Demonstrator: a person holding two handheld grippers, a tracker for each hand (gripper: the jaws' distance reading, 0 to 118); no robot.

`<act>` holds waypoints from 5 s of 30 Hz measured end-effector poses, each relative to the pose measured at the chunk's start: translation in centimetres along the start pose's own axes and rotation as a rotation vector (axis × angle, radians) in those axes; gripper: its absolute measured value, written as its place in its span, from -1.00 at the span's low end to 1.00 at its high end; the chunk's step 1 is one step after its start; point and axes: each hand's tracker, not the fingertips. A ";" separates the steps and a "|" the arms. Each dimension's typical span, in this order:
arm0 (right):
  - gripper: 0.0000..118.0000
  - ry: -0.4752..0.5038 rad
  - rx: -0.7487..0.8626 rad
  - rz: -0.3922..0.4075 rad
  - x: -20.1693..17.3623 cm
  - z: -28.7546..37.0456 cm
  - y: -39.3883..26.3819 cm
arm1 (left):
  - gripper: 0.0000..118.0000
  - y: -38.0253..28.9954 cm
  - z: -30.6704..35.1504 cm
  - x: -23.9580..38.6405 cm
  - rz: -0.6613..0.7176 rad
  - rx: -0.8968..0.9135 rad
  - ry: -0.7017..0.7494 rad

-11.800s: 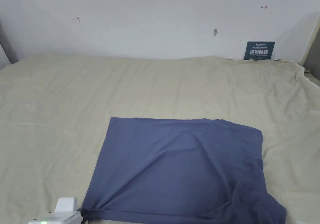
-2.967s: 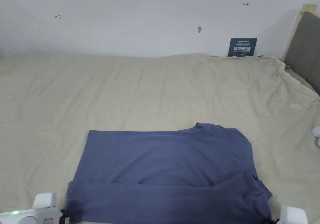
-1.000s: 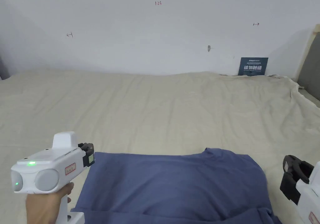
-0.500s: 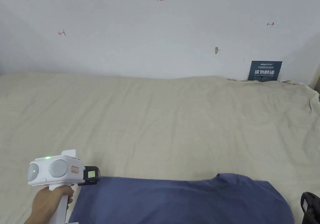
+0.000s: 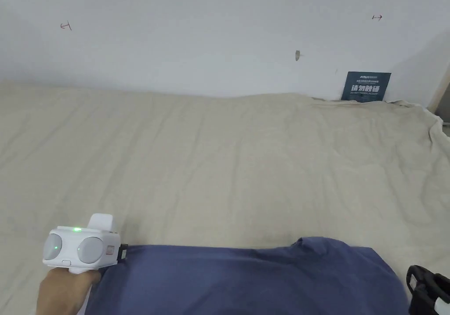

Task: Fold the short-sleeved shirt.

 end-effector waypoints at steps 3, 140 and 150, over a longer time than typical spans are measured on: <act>-1.00 0.022 -0.042 -0.054 1.0 -1.6 1.0 | -0.98 0.6 1.2 -1.3 0.017 0.050 -0.030; -1.00 -0.025 0.273 0.134 -2.5 18.7 0.0 | -1.00 -15.9 29.2 -1.8 0.176 0.522 -0.132; -1.00 -0.037 0.229 0.137 -2.6 17.4 -0.4 | 0.18 -16.4 22.0 -8.8 0.360 0.165 -0.282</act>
